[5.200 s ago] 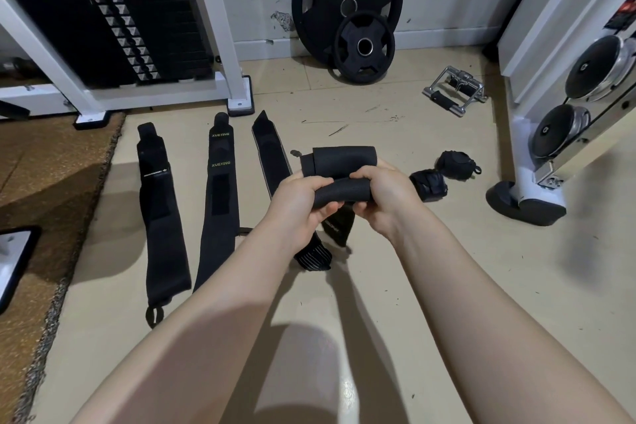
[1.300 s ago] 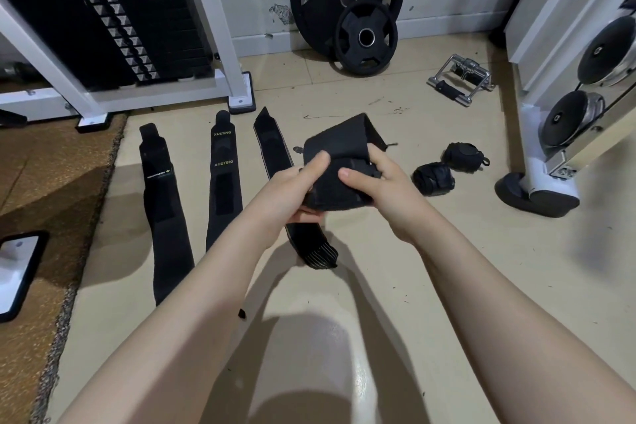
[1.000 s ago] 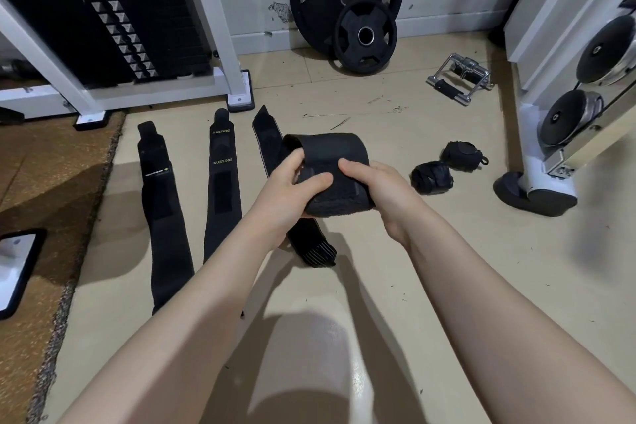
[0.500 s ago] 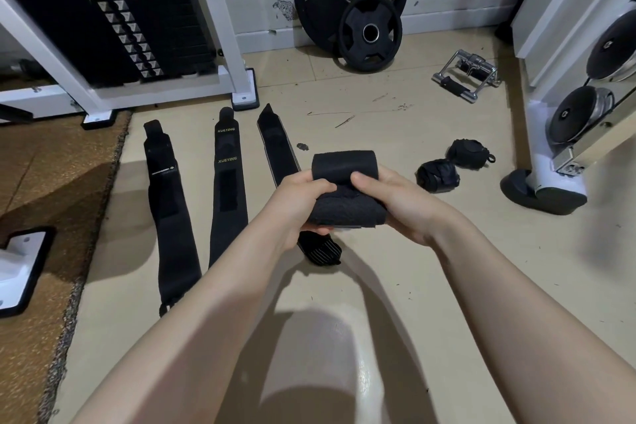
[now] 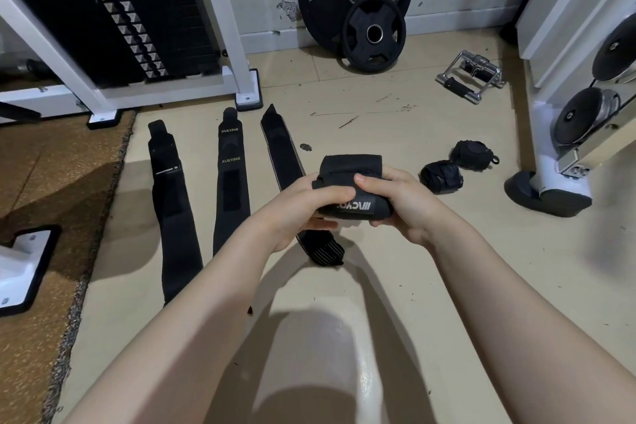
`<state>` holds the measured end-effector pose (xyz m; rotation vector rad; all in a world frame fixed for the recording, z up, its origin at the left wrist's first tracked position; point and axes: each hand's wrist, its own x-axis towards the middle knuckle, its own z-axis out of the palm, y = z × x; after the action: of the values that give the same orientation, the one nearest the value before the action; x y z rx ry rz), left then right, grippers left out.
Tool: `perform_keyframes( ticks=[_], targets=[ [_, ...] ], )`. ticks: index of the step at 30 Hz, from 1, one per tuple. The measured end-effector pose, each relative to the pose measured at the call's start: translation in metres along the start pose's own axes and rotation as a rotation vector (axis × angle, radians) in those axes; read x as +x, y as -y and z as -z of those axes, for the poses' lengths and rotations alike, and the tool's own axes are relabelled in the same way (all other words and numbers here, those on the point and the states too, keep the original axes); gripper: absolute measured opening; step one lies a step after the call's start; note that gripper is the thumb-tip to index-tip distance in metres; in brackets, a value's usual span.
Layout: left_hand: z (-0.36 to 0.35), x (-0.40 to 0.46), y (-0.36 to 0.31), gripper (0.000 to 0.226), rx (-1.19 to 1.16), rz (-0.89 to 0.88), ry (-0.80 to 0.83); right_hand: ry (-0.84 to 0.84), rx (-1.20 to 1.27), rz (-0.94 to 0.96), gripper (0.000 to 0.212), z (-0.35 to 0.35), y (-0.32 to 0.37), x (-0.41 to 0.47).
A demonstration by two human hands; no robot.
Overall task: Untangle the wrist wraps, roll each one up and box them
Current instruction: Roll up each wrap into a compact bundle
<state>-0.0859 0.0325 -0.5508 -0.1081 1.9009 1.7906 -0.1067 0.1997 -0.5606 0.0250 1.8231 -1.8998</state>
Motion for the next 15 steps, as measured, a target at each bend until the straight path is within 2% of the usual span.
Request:
perform_keyframes(
  ticks=[3, 6, 10, 13, 15],
  targets=[
    [-0.004, 0.002, 0.002, 0.028, 0.067, -0.066, -0.067, 0.009, 0.022, -0.016, 0.014, 0.004, 0.002, -0.001],
    [-0.01, 0.005, 0.005, 0.038, 0.148, -0.194, -0.164, 0.055, 0.079, -0.018, 0.02, 0.01, -0.003, -0.001],
    [-0.009, 0.008, 0.015, 0.037, 0.187, -0.326, -0.209, 0.048, 0.107, 0.068, 0.031, 0.012, -0.009, 0.001],
    [-0.011, 0.01, 0.014, 0.023, 0.115, -0.336, -0.225, 0.054, 0.251, 0.13, 0.036, 0.012, -0.007, 0.003],
    [-0.013, 0.01, 0.012, 0.018, 0.032, -0.282, -0.215, 0.035, 0.25, 0.177, 0.037, 0.013, -0.002, 0.003]
  ],
)
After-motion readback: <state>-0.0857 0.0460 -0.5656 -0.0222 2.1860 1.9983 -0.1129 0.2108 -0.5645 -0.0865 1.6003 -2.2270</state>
